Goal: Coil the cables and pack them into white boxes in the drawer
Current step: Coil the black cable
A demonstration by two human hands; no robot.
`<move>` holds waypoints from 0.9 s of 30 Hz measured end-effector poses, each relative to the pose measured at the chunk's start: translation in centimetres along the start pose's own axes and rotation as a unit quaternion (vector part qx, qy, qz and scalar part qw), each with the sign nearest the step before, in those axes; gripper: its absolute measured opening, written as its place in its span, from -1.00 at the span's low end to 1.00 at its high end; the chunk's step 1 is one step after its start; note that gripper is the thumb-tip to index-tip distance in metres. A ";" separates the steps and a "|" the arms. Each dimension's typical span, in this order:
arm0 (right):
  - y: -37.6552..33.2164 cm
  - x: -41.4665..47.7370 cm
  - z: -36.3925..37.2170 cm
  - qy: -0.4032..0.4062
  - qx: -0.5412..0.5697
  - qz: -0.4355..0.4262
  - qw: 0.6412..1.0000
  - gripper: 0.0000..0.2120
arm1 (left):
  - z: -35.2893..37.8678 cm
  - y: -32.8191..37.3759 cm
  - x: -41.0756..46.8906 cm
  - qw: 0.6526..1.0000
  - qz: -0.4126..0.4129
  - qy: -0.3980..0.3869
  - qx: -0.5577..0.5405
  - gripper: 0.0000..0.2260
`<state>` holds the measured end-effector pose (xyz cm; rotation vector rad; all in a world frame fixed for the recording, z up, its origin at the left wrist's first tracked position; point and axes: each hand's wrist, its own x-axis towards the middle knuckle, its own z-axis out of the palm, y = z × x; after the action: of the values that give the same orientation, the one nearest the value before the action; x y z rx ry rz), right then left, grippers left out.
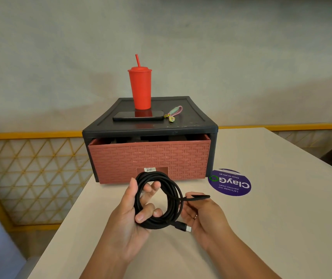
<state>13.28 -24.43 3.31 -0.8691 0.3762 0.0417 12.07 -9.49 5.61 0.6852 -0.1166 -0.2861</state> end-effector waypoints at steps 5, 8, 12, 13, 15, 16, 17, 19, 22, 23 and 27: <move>0.2 -0.1 0.1 -0.019 -0.026 -0.004 0.999 -0.83 | 0.5 -0.1 -0.3 1.000 -0.002 0.018 0.001 -0.66; 0.3 -0.7 0.5 -0.070 -0.018 0.074 0.995 -0.85 | 0.1 0.1 -0.1 1.000 0.005 0.013 0.000 -0.52; 0.2 -0.8 0.5 -0.069 0.012 0.123 0.990 -0.86 | -0.4 0.6 0.0 1.000 0.022 0.007 -0.005 -0.43; 0.2 -0.7 0.4 -0.066 0.020 0.123 0.990 -0.87 | -0.4 0.6 0.1 1.000 0.022 0.006 -0.010 -0.42; 0.3 -0.6 0.4 -0.061 0.039 0.125 0.990 -0.87 | -0.3 0.4 0.1 1.000 0.020 0.000 -0.016 -0.42; 0.3 -0.6 0.3 -0.064 0.044 0.124 0.989 -0.86 | -0.3 0.2 0.1 1.000 0.016 -0.003 -0.018 -0.42; 0.4 -0.6 0.4 -0.070 0.045 0.124 0.989 -0.85 | -0.2 0.1 0.1 1.000 0.013 -0.005 -0.021 -0.42; 0.4 -0.8 0.5 -0.084 0.038 0.122 0.988 -0.81 | -0.1 -0.1 0.1 1.000 0.006 -0.007 -0.022 -0.42; 0.4 -1.5 0.8 -0.108 0.015 0.136 0.985 -0.82 | 0.2 -0.1 -0.1 1.000 -0.001 -0.001 -0.013 -0.45; 0.3 -1.8 0.9 -0.117 0.011 0.145 0.982 -0.79 | 0.3 -0.1 -0.1 1.000 -0.003 0.005 -0.009 -0.49; 0.2 -2.2 1.0 -0.151 -0.006 0.158 0.976 -0.74 | 0.6 0.2 -0.3 1.000 0.003 0.010 -0.008 -0.41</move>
<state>11.48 -23.31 4.51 -0.7934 0.2243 0.4665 11.74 -9.59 6.18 0.6711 -0.0969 -0.2746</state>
